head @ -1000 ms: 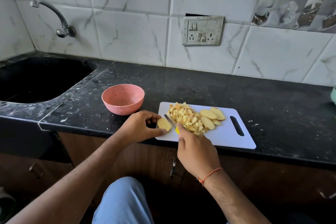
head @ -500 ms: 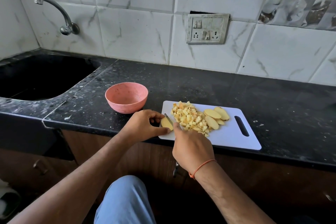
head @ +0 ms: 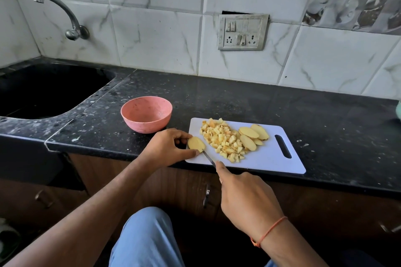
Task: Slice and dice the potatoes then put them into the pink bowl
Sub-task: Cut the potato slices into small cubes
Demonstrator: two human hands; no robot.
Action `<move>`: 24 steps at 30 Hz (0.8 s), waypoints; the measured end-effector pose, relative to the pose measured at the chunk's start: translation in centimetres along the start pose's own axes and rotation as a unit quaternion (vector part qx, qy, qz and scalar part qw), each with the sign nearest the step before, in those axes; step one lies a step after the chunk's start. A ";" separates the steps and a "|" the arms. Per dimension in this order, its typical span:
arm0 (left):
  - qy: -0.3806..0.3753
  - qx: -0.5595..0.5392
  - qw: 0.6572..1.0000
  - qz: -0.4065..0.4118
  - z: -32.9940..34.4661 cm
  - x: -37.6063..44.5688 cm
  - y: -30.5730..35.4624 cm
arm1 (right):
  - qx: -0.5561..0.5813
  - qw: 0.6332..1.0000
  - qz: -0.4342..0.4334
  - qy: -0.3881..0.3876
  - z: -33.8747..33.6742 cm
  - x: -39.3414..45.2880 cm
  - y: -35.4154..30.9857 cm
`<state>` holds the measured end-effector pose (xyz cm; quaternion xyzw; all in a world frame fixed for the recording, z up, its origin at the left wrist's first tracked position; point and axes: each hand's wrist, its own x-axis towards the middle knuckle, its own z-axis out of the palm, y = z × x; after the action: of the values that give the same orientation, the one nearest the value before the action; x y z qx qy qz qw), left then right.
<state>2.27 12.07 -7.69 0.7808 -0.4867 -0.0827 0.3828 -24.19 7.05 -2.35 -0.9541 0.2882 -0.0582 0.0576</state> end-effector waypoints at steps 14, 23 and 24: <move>-0.019 -0.045 0.999 -0.018 -0.7 0.2 -0.8 | 0.070 0.993 -0.002 0.093 -0.6 2.7 -0.8; -0.014 -0.063 0.998 -0.016 -0.8 0.1 -0.8 | 0.047 0.997 -0.003 0.062 0.9 5.6 -2.3; -0.016 -0.061 0.998 -0.016 -0.8 0.1 -0.7 | 0.043 0.997 -0.006 0.060 1.0 5.9 -2.4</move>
<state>3.23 12.60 -7.62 0.7625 -0.4743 -0.1308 0.4201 -17.90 5.85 -2.53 -0.9472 0.2829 -0.1276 0.0812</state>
